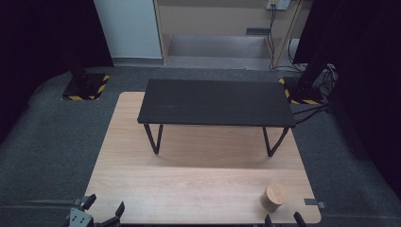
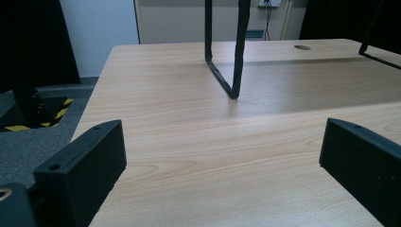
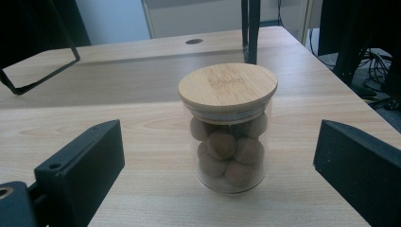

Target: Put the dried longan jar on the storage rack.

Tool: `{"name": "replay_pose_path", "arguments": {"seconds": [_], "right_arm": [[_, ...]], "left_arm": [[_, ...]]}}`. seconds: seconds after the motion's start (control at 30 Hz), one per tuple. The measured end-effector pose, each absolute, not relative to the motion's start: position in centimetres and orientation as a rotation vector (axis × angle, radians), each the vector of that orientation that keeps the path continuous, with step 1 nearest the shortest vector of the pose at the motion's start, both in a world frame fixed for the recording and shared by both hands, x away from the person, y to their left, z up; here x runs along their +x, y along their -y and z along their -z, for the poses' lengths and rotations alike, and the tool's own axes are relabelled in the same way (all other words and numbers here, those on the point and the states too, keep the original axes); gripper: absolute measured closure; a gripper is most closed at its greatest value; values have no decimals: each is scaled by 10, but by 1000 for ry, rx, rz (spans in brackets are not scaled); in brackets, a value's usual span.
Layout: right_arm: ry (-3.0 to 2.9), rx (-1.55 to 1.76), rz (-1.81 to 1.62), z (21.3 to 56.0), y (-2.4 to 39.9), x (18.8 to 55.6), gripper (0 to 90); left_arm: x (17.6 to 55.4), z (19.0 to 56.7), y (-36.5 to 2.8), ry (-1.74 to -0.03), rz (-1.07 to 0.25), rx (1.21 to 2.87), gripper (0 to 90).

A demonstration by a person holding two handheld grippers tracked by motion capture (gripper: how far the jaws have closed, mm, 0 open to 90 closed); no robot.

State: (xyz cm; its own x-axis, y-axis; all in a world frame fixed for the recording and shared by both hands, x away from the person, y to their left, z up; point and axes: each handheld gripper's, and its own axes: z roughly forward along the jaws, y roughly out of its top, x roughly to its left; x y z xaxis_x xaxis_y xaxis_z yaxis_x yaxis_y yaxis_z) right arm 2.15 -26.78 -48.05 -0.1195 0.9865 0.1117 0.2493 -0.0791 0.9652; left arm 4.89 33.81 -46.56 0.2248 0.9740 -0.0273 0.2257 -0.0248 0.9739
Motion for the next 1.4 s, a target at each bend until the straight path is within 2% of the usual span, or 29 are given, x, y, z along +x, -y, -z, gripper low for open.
{"name": "replay_pose_path", "arguments": {"seconds": [1.4], "right_arm": [[-1424,1396,-1237,488,257,29,14]], "left_arm": [[49,466,-339,-1184,-908,1479,0]]}}
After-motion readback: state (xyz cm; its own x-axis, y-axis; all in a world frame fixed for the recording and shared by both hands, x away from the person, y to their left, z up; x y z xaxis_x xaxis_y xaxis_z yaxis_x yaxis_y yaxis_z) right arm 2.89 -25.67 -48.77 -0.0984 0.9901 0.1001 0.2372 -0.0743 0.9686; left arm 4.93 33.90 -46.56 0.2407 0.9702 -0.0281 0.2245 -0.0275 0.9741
